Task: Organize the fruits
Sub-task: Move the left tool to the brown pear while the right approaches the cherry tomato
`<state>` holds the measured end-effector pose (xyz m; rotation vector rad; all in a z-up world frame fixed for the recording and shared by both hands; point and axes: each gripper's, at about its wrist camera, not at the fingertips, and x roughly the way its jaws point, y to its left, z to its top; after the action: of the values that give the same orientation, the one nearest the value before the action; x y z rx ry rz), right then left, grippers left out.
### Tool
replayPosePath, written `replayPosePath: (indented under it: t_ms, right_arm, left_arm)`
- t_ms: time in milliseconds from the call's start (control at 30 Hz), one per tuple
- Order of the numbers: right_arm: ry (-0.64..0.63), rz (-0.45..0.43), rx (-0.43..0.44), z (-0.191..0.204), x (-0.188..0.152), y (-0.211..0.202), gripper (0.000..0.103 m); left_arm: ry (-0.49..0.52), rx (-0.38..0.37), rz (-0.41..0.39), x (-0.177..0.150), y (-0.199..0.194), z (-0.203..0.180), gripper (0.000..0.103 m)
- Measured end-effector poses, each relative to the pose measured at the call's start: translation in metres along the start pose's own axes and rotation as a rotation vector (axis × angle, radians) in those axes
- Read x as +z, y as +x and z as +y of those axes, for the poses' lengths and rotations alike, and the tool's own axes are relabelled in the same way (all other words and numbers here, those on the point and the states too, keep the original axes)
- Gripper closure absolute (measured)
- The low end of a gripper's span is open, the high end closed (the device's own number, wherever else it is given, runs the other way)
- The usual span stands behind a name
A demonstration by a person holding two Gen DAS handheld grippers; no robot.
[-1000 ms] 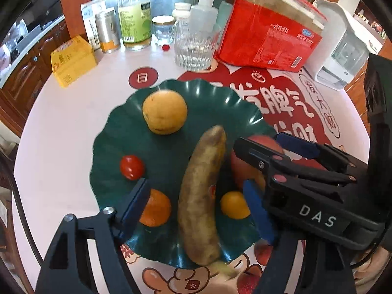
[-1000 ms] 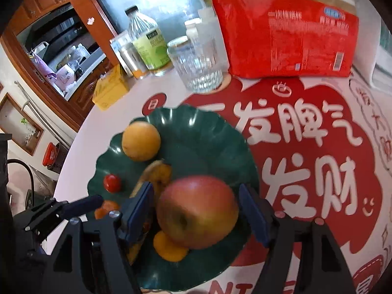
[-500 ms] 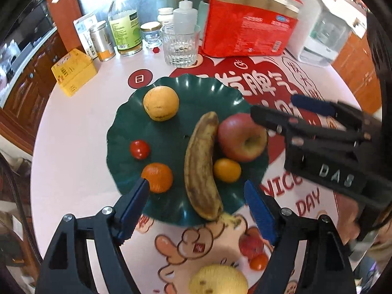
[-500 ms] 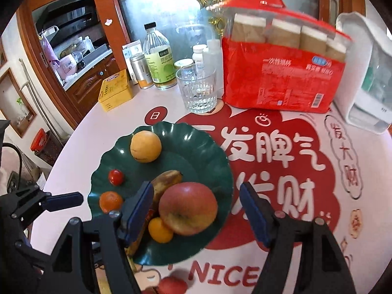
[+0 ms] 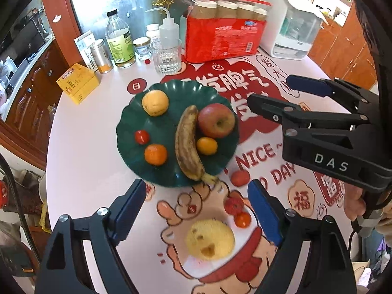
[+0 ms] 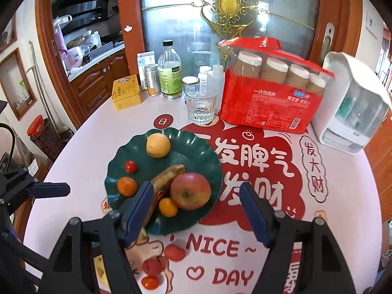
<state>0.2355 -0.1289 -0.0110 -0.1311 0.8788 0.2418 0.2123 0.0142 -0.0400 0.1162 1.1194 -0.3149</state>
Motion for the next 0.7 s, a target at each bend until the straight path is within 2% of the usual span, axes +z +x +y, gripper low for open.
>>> replayPosePath:
  t_ms: [333,700]
  right_arm:
    - [-0.007,0.025,-0.011,0.010,-0.041,-0.036,0.030]
    - [-0.025,0.093,-0.010,0.023,-0.094,-0.044,0.031]
  left_arm:
    - [0.072,0.005,0.026,-0.043,-0.029,-0.008,0.019]
    - [0.041,-0.008,0.007,-0.079,-0.039,0.002,0.019]
